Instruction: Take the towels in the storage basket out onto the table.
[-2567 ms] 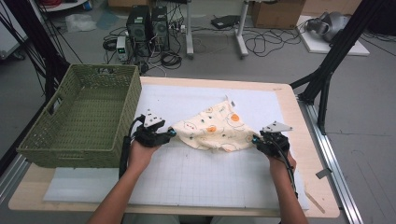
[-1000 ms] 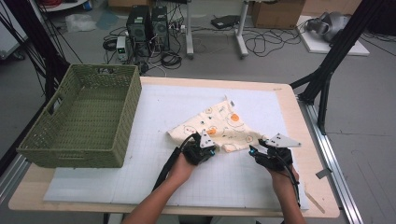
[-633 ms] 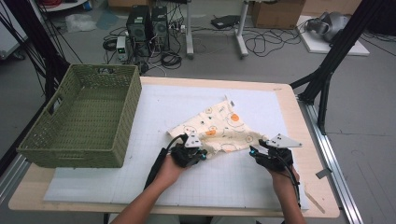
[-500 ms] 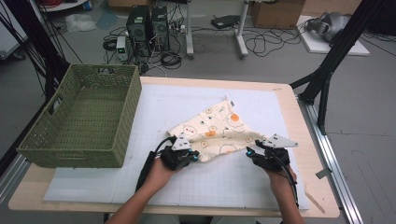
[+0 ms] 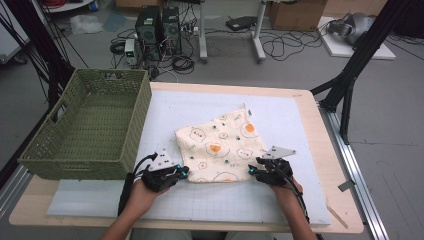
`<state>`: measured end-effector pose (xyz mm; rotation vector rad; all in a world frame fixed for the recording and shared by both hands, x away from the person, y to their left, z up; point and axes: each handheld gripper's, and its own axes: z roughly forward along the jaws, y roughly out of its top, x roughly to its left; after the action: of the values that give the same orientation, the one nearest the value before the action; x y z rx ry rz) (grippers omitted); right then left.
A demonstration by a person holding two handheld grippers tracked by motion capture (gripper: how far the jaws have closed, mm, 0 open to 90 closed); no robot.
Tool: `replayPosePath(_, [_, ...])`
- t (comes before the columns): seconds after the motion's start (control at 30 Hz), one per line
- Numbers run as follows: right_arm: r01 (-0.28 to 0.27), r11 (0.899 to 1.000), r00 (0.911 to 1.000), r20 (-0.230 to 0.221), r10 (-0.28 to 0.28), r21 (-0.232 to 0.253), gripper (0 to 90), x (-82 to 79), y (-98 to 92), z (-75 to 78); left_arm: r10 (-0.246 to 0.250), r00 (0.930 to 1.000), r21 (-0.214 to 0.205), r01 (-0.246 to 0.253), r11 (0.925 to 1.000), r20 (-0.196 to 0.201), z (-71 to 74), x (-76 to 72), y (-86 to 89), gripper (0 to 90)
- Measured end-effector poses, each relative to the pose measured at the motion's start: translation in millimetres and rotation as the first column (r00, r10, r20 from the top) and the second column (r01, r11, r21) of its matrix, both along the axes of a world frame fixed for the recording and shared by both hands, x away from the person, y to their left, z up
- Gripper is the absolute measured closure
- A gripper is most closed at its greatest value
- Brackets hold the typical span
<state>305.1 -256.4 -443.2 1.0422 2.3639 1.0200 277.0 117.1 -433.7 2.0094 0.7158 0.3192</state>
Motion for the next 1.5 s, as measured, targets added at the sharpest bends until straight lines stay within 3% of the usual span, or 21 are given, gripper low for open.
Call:
replayPosePath(0.1, [-0.013, 0.999, 0.9992, -0.037, 0.014, 0.040, 70.1, -0.2, -0.1, -3.1, 0.000, 1.0000, -0.001, 0.000, 1.0000, -0.003, 0.9, -4.5, 6.0, 87.9])
replayPosePath(0.2, [-0.038, 0.998, 0.9971, -0.063, 0.042, 0.057, 88.1, -3.0, 0.6, -2.4, -0.006, 1.0000, 0.003, 0.006, 1.0000, -0.002, -0.3, -8.3, 7.4, 87.8])
replayPosePath(0.4, [-0.077, 0.997, 0.9931, -0.087, 0.080, 0.028, 88.9, -16.5, 3.1, 1.6, -0.027, 0.9995, 0.014, 0.028, 0.9995, -0.017, -4.0, -12.5, 12.6, 87.8])
replayPosePath(0.53, [-0.103, 0.994, 0.9888, -0.105, 0.106, 0.028, 88.8, -31.0, 4.4, 3.1, -0.007, 0.9998, 0.019, 0.007, 0.9998, -0.021, -3.5, -14.9, 17.4, 87.6])
replayPosePath(0.67, [-0.140, 0.990, 0.9818, -0.126, 0.142, 0.027, 88.8, -48.8, 8.6, 4.5, -0.002, 0.9994, -0.002, 0.002, 1.0000, -0.034, -0.7, -18.4, 23.9, 86.8])
replayPosePath(0.8, [-0.170, 0.985, 0.9737, -0.150, 0.171, 0.022, 88.7, -66.6, 9.1, 6.9, 0.085, 0.9963, -0.033, -0.086, 0.9958, -0.013, 6.0, -18.3, 32.5, 65.4])
replayPosePath(0.9, [-0.181, 0.983, 0.9740, -0.132, 0.184, 0.037, 86.5, -73.9, 6.3, 13.1, 0.149, 0.9888, -0.056, -0.149, 0.9873, 0.005, 11.2, -11.2, 37.0, 58.6])
replayPosePath(1.03, [-0.120, 0.990, 0.9897, -0.069, 0.125, 0.074, 72.6, -64.0, -2.2, 23.7, 0.205, 0.9787, -0.092, -0.206, 0.9743, -0.020, 14.7, 7.9, 36.4, 53.8])
replayPosePath(1.13, [-0.026, 0.996, 0.9993, -0.023, 0.028, 0.087, 65.3, -49.0, -9.9, 26.5, 0.241, 0.9691, -0.104, -0.245, 0.9638, -0.052, 13.4, 25.7, 31.8, 51.0])
replayPosePath(1.23, [0.076, 0.995, 0.9971, 0.003, -0.076, 0.072, 59.8, -31.7, -14.7, 23.2, 0.266, 0.9615, -0.105, -0.272, 0.9566, -0.071, 9.3, 40.8, 23.7, 50.0])
replayPosePath(1.33, [0.148, 0.988, 0.9890, -0.002, -0.148, 0.043, 52.7, -15.5, -16.5, 15.3, 0.269, 0.9600, -0.083, -0.275, 0.9578, -0.077, 3.3, 50.3, 15.5, 49.8])
replayPosePath(1.4, [0.169, 0.985, 0.9855, -0.023, -0.168, 0.025, 51.8, -7.1, -15.9, 9.5, 0.284, 0.9563, -0.088, -0.290, 0.9531, -0.069, -0.3, 54.1, 11.1, 49.9])
replayPosePath(1.5, [0.169, 0.986, 0.9851, -0.035, -0.169, 0.002, 51.9, -1.0, -13.8, 3.8, 0.280, 0.9549, -0.084, -0.288, 0.9538, -0.100, -6.2, 59.1, 2.7, 49.7])
